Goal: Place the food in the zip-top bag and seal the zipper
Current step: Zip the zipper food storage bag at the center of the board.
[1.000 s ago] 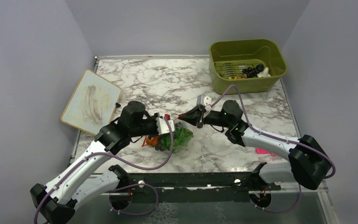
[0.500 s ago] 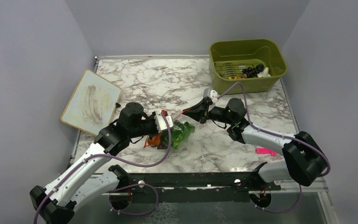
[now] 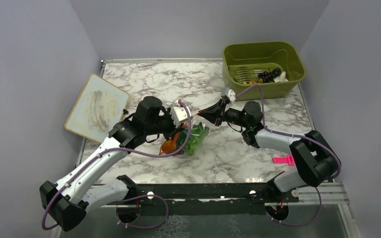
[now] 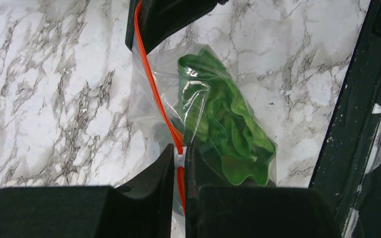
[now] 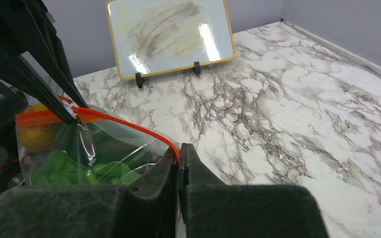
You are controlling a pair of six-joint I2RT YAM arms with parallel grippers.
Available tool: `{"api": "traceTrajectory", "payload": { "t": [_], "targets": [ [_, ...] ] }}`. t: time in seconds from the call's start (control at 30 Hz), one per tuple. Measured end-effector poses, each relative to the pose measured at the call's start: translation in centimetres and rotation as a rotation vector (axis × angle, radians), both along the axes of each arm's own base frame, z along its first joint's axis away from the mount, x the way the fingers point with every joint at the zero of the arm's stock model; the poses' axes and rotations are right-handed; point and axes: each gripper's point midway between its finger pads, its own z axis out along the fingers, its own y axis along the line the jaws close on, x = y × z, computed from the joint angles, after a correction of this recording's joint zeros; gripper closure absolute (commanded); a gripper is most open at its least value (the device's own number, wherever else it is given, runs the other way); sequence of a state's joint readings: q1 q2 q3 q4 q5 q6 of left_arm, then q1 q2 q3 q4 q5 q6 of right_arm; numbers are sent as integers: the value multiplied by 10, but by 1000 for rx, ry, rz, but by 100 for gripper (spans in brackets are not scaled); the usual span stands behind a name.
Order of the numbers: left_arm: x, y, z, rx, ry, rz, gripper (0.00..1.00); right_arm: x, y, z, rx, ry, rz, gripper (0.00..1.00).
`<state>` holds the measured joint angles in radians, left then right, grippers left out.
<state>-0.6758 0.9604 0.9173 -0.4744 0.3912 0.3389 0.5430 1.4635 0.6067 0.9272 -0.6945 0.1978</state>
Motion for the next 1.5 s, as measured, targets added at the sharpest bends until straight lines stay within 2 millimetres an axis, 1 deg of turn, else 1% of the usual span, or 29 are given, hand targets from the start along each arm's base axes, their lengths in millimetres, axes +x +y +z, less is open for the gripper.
{"api": "traceTrajectory", "payload": {
  "t": [0.1, 0.17, 0.27, 0.3, 0.37, 0.43, 0.5, 0.53, 0.57, 0.6, 0.63, 0.67, 0.7, 0.77, 0.87, 1.0, 1.07, 1.13, 1.2, 1.3, 1.43, 1.5],
  "targets": [
    [5, -3, 7, 28, 56, 19, 100, 7, -2, -4, 5, 10, -13, 99],
    [11, -6, 15, 48, 87, 35, 100, 13, -2, -5, 11, 11, -22, 99],
    [19, -9, 21, 85, 139, 62, 100, 24, -1, -3, 24, 9, -42, 99],
    [21, -10, 21, 95, 157, 72, 100, 28, -2, -3, 26, 12, -50, 99],
    [22, -9, 13, 118, 198, 96, 100, 31, -1, -3, 28, 16, -54, 99],
    [19, -6, 2, 140, 237, 117, 100, 30, 0, -7, 25, 20, -47, 99],
    [17, -4, -4, 143, 257, 126, 100, 30, 1, -12, 16, 23, -38, 99],
    [16, -4, -6, 144, 263, 128, 100, 28, 2, -15, 9, 18, -30, 96],
    [16, -4, -8, 146, 269, 130, 100, 26, 1, -17, 1, 10, -22, 91],
    [15, -3, -10, 148, 275, 131, 100, 23, 0, -21, -10, -3, -15, 84],
    [14, -3, -12, 150, 279, 131, 100, 21, -1, -23, -18, -11, -11, 73],
    [13, -3, -14, 153, 285, 130, 100, 20, -3, -25, -32, -29, -11, 66],
    [12, -2, -15, 156, 291, 128, 100, 19, -6, -26, -48, -48, -15, 61],
    [11, -3, -16, 159, 299, 122, 100, 14, -13, -22, -73, -100, -18, 55],
    [12, -6, -20, 169, 312, 106, 100, 8, -21, -2, -113, -224, -9, 54],
    [16, -11, -23, 178, 322, 95, 100, 0, -22, 28, -161, -384, 34, 53],
    [17, -13, -22, 175, 321, 88, 100, -5, -21, 34, -177, -443, 67, 53],
    [16, -14, -22, 173, 320, 81, 100, -12, -19, 30, -196, -480, 108, 51],
    [16, -14, -22, 174, 318, 76, 100, -17, -15, 20, -224, -497, 147, 50],
    [16, -14, -22, 175, 314, 70, 100, -29, -3, 6, -263, -528, 216, 49],
    [17, -14, -21, 176, 306, 64, 100, -39, 16, 1, -287, -590, 284, 50],
    [18, -15, -21, 174, 299, 61, 100, -43, 27, -1, -297, -621, 310, 52]
  ]
}}
